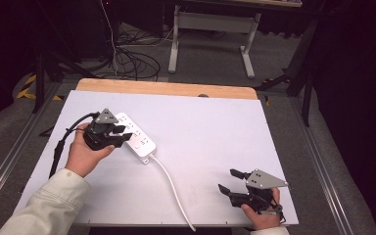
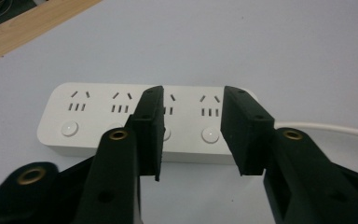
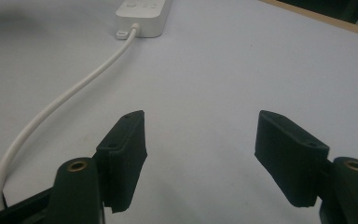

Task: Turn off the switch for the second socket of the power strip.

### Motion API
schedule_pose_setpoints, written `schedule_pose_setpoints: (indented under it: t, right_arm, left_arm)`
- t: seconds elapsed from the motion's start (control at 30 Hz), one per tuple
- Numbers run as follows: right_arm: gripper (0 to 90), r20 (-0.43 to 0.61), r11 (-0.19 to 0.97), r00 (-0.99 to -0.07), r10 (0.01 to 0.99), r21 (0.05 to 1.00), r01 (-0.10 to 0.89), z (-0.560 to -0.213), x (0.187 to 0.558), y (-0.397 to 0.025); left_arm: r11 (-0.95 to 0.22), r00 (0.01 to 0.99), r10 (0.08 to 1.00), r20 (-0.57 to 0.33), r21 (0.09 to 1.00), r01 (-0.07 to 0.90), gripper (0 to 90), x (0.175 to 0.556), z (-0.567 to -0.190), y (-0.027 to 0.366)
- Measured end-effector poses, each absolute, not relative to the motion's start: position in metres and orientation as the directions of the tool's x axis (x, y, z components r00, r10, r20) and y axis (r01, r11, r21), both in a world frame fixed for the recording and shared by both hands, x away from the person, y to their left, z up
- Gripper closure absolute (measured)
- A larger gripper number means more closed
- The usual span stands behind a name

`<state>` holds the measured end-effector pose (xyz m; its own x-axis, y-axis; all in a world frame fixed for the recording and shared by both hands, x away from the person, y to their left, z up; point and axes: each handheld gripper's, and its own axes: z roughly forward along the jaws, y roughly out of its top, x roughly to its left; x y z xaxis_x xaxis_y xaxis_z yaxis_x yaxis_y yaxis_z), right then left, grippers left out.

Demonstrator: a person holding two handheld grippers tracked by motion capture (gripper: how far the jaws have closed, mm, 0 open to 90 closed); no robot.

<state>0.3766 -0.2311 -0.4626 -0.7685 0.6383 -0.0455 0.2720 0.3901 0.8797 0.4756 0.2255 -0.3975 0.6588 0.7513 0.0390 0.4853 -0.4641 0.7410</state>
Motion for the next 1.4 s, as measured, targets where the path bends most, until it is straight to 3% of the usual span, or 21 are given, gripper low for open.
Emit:
schedule_pose_setpoints:
  t: [0.1,0.13,0.37,0.9,1.4]
  right_arm:
    - [34.4,-0.046,0.39,-0.768,0.639,0.88,0.272,-0.462,0.376,-0.231]
    - [34.4,-0.046,0.389,-0.767,0.639,0.88,0.271,-0.463,0.376,-0.231]
    - [34.4,-0.046,0.391,-0.768,0.639,0.879,0.272,-0.462,0.376,-0.231]
    - [34.4,-0.047,0.39,-0.768,0.638,0.88,0.27,-0.462,0.376,-0.231]
    - [34.4,-0.05,0.393,-0.77,0.636,0.88,0.267,-0.462,0.376,-0.231]
  left_arm:
    - [-0.448,0.661,0.75,0.025,0.755,0.478,46.3,0.471,-0.394,0.225]
    - [-0.44,0.665,0.746,0.017,0.763,0.474,39.3,0.469,-0.392,0.225]
    - [-0.44,0.689,0.723,0.054,0.804,0.399,30.3,0.447,-0.379,0.226]
    - [-0.382,0.707,0.706,0.049,0.866,0.322,23.0,0.408,-0.372,0.242]
    - [-0.362,0.681,0.73,0.06,0.879,0.31,19.0,0.376,-0.409,0.267]
